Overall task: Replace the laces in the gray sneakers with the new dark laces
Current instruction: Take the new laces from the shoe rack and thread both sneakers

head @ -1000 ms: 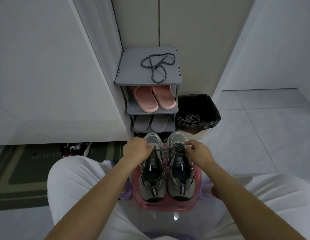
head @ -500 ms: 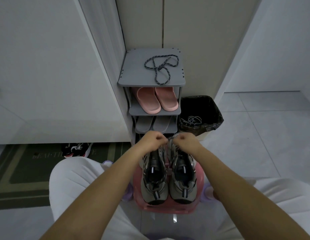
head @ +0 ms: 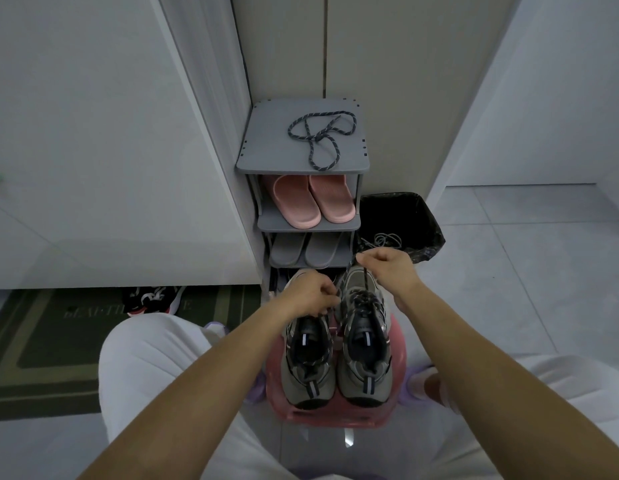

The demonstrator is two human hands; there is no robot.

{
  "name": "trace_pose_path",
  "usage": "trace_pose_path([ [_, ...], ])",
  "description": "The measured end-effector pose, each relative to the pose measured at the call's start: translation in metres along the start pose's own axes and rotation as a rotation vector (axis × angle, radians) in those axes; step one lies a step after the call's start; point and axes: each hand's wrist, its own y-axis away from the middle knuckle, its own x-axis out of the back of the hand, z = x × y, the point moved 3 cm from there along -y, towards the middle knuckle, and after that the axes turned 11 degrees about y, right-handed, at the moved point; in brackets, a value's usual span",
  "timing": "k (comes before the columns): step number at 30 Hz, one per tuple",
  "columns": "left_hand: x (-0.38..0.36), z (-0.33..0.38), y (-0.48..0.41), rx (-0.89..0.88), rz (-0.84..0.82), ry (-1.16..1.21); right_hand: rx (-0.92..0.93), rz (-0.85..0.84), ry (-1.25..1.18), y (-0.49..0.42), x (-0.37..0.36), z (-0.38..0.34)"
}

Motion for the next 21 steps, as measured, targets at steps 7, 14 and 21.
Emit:
trace_pose_path([
  [7, -0.016, 0.007, -0.007, 0.112, 0.326, 0.546, 0.098, -0.014, 0.512, 0.011, -0.005, 0.028],
  [14, -0.027, 0.001, -0.008, 0.161, 0.270, 0.489, 0.254, -0.137, 0.840, 0.022, -0.013, 0.071],
  [21, -0.029, 0.004, -0.009, 0.216, 0.276, 0.520, 0.205, -0.072, 0.743, 0.019, -0.015, 0.063],
])
